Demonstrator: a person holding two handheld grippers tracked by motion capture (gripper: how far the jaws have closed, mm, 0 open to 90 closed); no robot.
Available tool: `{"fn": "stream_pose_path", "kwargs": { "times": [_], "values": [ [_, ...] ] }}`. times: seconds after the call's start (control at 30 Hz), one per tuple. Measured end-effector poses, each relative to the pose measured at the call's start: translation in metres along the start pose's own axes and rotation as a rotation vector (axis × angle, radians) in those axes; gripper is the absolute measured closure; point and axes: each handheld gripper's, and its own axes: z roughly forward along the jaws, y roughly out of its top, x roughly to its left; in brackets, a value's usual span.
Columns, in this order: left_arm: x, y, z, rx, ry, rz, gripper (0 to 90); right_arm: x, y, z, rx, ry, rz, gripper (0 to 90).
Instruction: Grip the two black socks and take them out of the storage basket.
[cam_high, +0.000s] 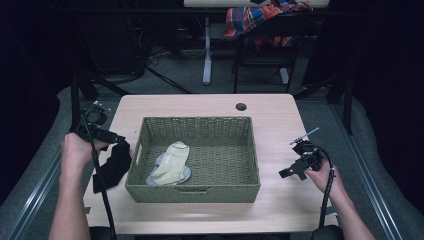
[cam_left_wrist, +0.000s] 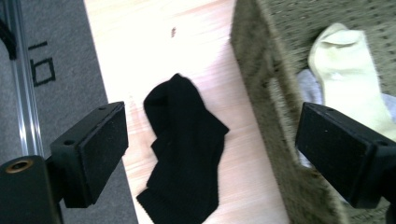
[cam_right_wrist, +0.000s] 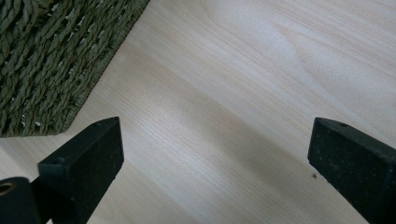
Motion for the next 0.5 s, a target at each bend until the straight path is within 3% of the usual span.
{"fn": "stream_pose_path", "kwargs": {
  "times": [0.03, 0.3, 0.5],
  "values": [
    [-0.003, 0.001, -0.001, -0.001, 0.000, 0.010, 9.3, 0.002, -0.001, 0.002, -0.026, -0.005, 0.023, 3.3],
    [-0.014, -0.007, -0.009, 0.010, -0.007, 0.029, 7.2, 0.001, -0.001, 0.001, -0.026, -0.005, 0.023, 3.3],
    [-0.014, -0.016, -0.017, 0.000, -0.012, 0.007, 6.2, 0.001, -0.001, 0.001, -0.026, -0.003, 0.022, 3.3]
  ]
}}
